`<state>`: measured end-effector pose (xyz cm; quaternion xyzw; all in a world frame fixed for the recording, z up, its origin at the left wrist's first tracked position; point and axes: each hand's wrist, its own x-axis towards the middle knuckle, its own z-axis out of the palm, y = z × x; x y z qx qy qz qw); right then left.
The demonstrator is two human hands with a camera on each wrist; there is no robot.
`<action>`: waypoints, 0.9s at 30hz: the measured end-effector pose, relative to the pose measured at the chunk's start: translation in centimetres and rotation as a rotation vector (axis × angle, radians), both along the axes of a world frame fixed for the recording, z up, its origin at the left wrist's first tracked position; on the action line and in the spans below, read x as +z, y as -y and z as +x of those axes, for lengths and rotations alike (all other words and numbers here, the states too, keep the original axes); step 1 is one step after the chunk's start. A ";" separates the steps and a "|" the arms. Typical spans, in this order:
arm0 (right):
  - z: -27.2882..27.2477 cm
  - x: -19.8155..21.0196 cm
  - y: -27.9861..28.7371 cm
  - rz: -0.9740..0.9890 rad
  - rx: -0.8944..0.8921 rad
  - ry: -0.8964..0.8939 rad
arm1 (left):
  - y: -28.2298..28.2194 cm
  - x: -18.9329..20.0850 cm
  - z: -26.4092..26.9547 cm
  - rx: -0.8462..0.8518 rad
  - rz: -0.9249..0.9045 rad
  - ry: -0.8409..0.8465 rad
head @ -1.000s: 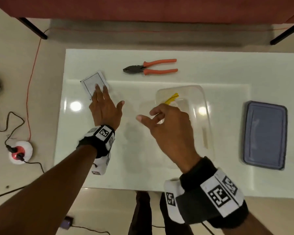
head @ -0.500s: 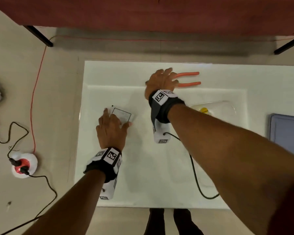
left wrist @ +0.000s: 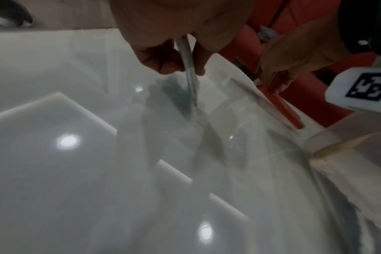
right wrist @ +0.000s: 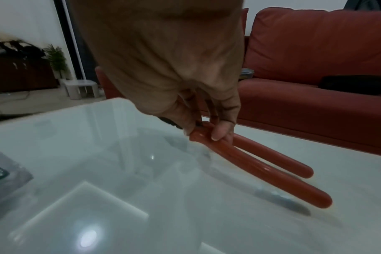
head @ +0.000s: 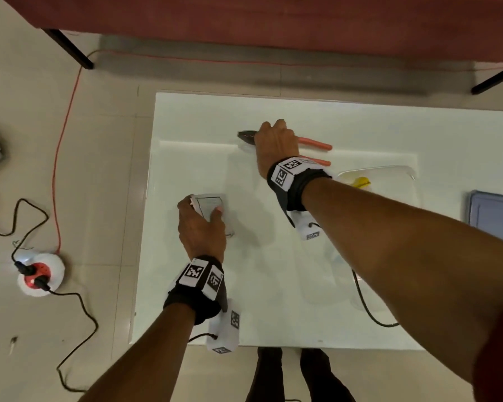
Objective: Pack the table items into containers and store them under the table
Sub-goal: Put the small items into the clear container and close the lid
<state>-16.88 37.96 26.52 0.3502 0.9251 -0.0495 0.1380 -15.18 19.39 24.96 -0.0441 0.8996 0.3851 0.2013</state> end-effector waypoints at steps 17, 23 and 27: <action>23.5 17.1 -3.5 -0.368 -0.781 -0.914 | -10.3 9.7 19.0 -0.285 0.156 0.024; 27.8 15.9 -4.1 -0.301 -0.854 -1.005 | -9.6 7.6 22.0 -0.407 -0.043 -0.102; 27.8 15.7 -4.3 -0.350 -0.791 -1.016 | -9.1 7.2 22.8 -0.378 0.052 -0.242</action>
